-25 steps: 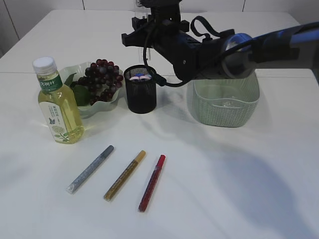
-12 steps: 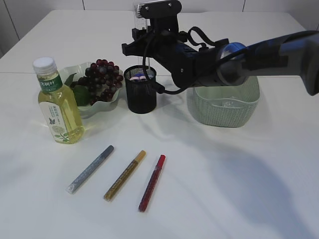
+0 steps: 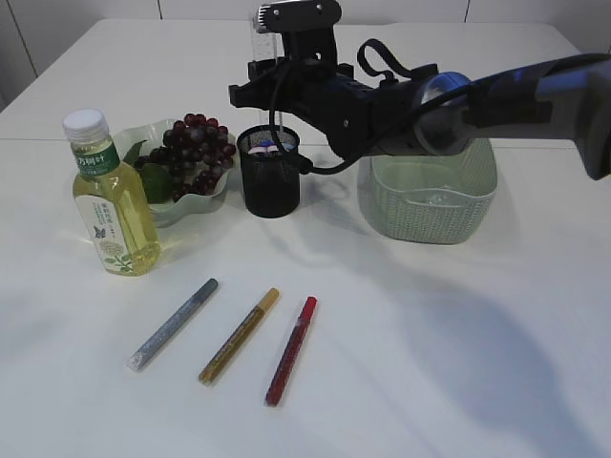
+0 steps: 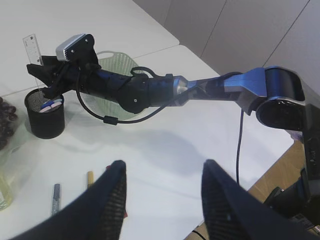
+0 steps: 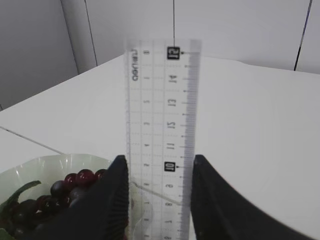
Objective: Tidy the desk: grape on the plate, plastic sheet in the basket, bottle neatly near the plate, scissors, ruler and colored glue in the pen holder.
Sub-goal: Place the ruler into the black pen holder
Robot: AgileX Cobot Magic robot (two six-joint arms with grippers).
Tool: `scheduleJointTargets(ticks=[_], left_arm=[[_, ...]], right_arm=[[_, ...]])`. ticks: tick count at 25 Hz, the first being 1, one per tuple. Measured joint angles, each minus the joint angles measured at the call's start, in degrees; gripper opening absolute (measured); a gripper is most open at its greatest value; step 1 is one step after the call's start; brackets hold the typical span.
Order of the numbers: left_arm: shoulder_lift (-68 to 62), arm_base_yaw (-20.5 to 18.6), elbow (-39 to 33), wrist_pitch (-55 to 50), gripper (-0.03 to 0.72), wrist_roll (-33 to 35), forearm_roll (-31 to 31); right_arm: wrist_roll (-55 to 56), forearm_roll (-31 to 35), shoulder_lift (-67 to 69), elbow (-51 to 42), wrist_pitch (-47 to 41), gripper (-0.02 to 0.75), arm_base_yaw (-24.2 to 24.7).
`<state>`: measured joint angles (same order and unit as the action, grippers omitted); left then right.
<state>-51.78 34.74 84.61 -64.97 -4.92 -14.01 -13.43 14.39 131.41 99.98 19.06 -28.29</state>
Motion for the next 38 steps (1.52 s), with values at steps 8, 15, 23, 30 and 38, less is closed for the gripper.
scheduleJointTargets(ticks=[8, 15, 23, 30, 38], left_arm=[[0.0, 0.0, 0.0, 0.0, 0.362, 0.0, -0.4], [0.0, 0.0, 0.0, 0.2, 0.362, 0.0, -0.7], [0.0, 0.0, 0.0, 0.5, 0.362, 0.0, -1.3], [0.0, 0.0, 0.0, 0.8, 0.362, 0.0, -1.3], [0.0, 0.0, 0.0, 0.8, 0.362, 0.0, -1.3]], right_arm=[[0.1, 0.0, 0.0, 0.0, -1.4, 0.300, 0.0], [0.1, 0.0, 0.0, 0.0, -1.4, 0.313, 0.0], [0.1, 0.0, 0.0, 0.0, -1.8, 0.405, 0.0], [0.1, 0.0, 0.0, 0.0, -2.7, 0.417, 0.0], [0.1, 0.0, -6.4, 0.0, -14.1, 0.419, 0.0]])
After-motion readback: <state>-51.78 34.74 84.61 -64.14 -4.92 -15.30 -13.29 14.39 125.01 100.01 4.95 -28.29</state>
